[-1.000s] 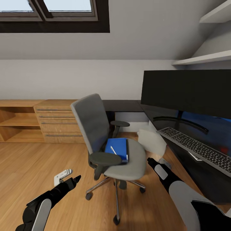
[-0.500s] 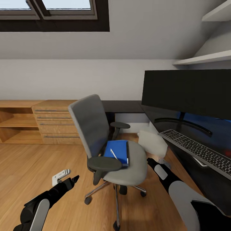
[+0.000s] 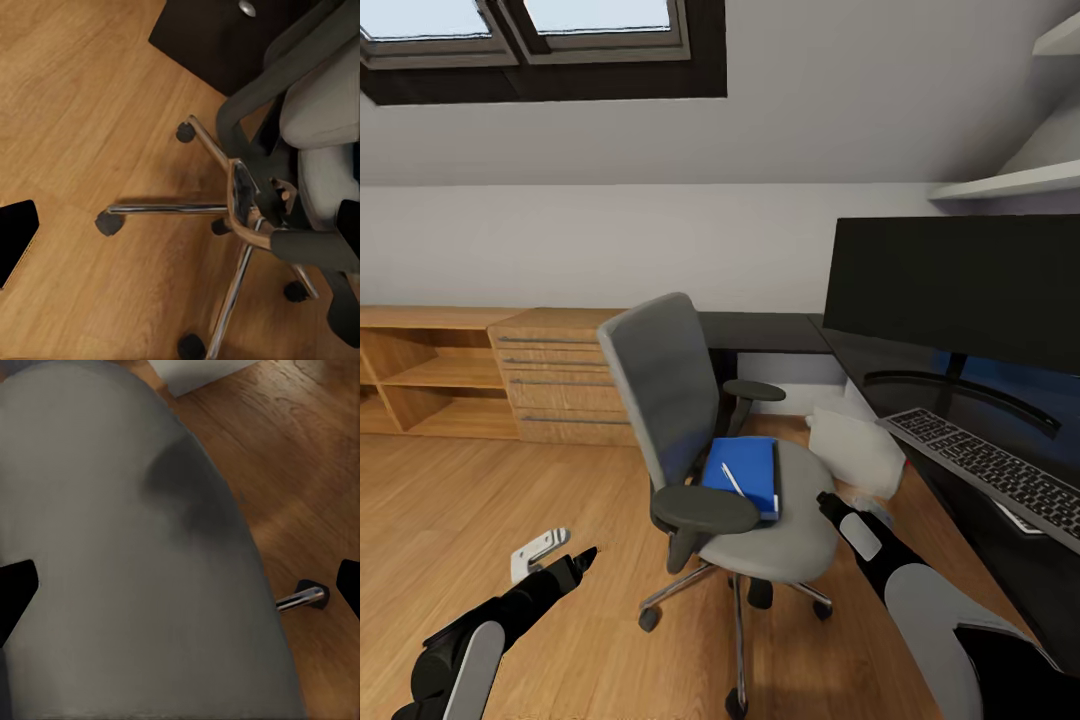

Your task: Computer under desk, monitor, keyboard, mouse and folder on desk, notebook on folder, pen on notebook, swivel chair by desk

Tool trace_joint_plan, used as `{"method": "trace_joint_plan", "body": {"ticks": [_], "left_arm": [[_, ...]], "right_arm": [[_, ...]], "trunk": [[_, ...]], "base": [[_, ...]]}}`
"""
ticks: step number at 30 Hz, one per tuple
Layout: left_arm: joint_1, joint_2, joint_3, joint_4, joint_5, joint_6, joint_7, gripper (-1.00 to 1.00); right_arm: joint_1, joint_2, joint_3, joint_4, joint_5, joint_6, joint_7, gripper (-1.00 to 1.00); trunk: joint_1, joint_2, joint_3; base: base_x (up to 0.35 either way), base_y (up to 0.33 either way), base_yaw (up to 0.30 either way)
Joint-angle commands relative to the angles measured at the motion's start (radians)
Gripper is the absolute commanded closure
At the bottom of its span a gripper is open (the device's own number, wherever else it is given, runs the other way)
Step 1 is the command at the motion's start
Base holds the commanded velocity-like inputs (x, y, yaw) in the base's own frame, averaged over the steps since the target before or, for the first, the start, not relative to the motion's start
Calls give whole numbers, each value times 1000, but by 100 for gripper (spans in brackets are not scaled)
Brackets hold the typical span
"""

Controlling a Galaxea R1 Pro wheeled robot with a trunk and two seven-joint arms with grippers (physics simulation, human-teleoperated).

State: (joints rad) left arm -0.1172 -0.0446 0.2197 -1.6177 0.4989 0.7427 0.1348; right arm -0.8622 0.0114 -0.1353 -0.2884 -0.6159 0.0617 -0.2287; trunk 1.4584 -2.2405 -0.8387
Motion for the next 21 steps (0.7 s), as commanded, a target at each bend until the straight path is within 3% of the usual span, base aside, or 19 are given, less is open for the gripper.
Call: {"method": "trace_joint_plan", "body": {"ticks": [1,4,14,21], "left_arm": [[-1,-1,1,-1,11,5,8,-100],[-1,-1,2,-1,11,7,9,-100],[-1,-3,1,-1,12,7,12,-100],[-1,-4,1,-1,12,7,12,-100]], "right_arm": [[0,0,-4,-3,-2,6,-4,-100],[0,-2,-4,-4,-2,6,-4,-100],[0,-6,-3,-5,-65,8,-6,-100],[0,-7,-3,-5,-70,10,-6,-100]], "trunk": [[0,0,-1],[0,0,-2],[0,0,-2],[4,-7,-5]], "base": [[0,0,205],[0,0,92],[0,0,14],[0,0,0]]}}
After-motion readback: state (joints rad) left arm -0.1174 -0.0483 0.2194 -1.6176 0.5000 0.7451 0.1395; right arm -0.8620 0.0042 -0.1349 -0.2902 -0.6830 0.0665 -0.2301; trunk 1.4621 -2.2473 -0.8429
